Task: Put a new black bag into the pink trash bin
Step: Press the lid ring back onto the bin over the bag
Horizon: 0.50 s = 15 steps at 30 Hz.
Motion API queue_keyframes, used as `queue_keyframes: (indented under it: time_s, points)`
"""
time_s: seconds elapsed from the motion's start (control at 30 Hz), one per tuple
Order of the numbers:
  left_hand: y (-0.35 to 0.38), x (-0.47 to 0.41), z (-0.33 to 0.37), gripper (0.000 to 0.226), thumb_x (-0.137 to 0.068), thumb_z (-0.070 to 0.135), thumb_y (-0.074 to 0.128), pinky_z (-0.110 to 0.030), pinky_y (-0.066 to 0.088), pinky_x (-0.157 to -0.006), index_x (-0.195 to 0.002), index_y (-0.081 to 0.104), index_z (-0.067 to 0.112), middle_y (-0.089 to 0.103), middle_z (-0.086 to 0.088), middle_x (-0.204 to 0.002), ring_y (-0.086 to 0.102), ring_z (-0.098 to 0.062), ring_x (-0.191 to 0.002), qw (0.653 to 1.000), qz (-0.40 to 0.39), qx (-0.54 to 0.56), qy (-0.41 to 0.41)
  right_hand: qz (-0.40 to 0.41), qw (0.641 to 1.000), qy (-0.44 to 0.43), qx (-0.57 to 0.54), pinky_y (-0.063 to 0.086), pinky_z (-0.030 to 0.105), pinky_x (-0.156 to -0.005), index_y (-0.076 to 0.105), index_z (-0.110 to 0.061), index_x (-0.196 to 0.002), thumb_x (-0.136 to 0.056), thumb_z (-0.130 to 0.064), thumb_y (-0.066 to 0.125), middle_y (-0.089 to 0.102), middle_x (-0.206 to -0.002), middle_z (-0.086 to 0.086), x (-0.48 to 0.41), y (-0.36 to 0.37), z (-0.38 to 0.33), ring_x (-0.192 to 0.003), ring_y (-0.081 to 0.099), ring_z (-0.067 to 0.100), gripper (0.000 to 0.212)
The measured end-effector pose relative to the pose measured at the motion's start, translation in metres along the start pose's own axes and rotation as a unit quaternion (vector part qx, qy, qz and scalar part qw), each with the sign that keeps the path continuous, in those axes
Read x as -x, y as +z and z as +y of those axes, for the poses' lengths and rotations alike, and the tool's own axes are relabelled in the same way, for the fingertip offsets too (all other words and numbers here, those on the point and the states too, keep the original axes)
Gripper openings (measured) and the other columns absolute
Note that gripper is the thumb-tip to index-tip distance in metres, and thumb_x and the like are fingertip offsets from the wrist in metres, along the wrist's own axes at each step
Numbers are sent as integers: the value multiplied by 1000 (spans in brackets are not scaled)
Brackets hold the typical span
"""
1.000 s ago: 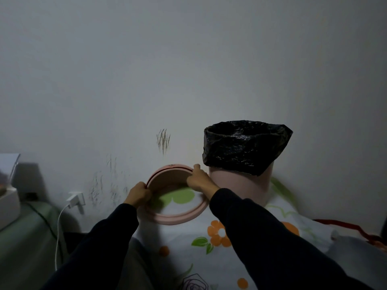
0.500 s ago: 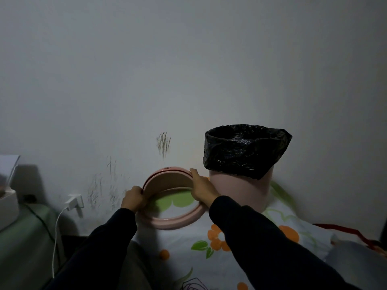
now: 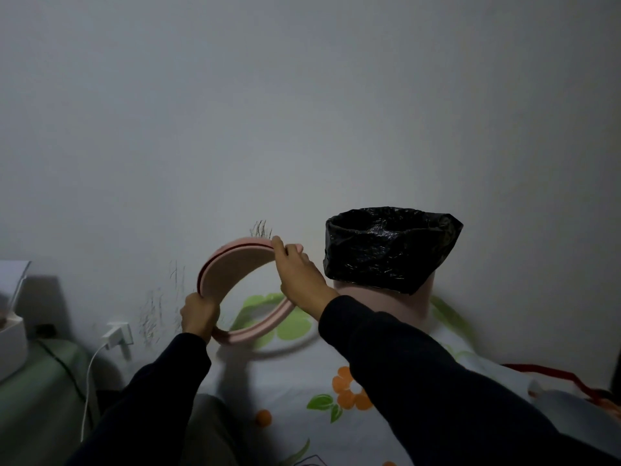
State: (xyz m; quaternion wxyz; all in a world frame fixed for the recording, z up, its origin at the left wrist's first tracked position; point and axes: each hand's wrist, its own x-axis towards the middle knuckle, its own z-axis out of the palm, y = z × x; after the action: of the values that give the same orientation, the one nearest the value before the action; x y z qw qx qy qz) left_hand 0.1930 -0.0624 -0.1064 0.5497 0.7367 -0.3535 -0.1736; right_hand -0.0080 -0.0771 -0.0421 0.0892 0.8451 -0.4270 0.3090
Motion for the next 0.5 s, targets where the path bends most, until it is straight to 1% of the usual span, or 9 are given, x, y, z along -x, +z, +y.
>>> queue_keyframes:
  time_s: [0.07, 0.13, 0.23, 0.3, 0.37, 0.43, 0.5]
  points:
    - [-4, 0, 8, 33, -78, 13, 49, -39, 48, -58, -101, 62, -7, 65, -31, -92, 65, -44, -78, 1000, 13, 25, 9, 26, 999, -12, 20, 42, 44, -76, 16, -8, -153, -81, 13, 49, 46, -127, 20, -8, -9, -5, -99, 52, 42, 82]
    - [-8, 2, 20, 26, -80, 8, 48, -44, 52, -60, -97, 62, -5, 65, -28, -89, 66, -44, -76, 998, 22, 50, 19, 43, 999, -20, 24, 43, 45, -79, 18, -10, -152, -79, 14, 47, 46, -127, 18, -16, -22, -8, -99, 52, 41, 82]
    - [-13, 6, 42, 24, -79, 5, 47, -39, 52, -57, -96, 62, -2, 64, -24, -86, 67, -43, -73, 995, 30, 85, 42, 55, 998, -29, 13, 42, 46, -80, 23, -15, -149, -78, 16, 45, 47, -127, 16, -28, -45, -5, -102, 48, 40, 81]
    - [-13, 10, 57, 24, -76, 8, 48, -43, 55, -61, -95, 62, 1, 65, -23, -86, 68, -41, -72, 993, 27, 98, 64, 61, 998, -25, 5, 43, 47, -83, 25, -18, -148, -77, 17, 44, 48, -127, 15, -35, -63, 1, -108, 44, 39, 81]
    - [-11, 16, 74, 23, -75, 10, 52, -47, 56, -68, -95, 62, 3, 66, -20, -83, 68, -40, -75, 990, 21, 115, 82, 65, 998, -21, -9, 45, 49, -88, 26, -19, -148, -78, 17, 44, 49, -127, 15, -39, -82, 10, -111, 44, 38, 80]
    - [-8, 21, 91, 20, -74, 11, 59, -49, 57, -73, -93, 64, 7, 66, -15, -77, 68, -38, -79, 985, 15, 142, 100, 73, 997, -15, -29, 45, 50, -91, 28, -19, -148, -80, 15, 45, 52, -127, 15, -41, -100, 23, -112, 46, 38, 79]
    - [-4, 24, 110, 18, -72, 14, 69, -50, 59, -78, -90, 68, 13, 67, -11, -73, 68, -33, -78, 979, 5, 165, 122, 102, 994, 6, -45, 47, 48, -90, 33, -19, -146, -79, 13, 47, 56, -123, 15, -41, -118, 39, -110, 52, 38, 76]
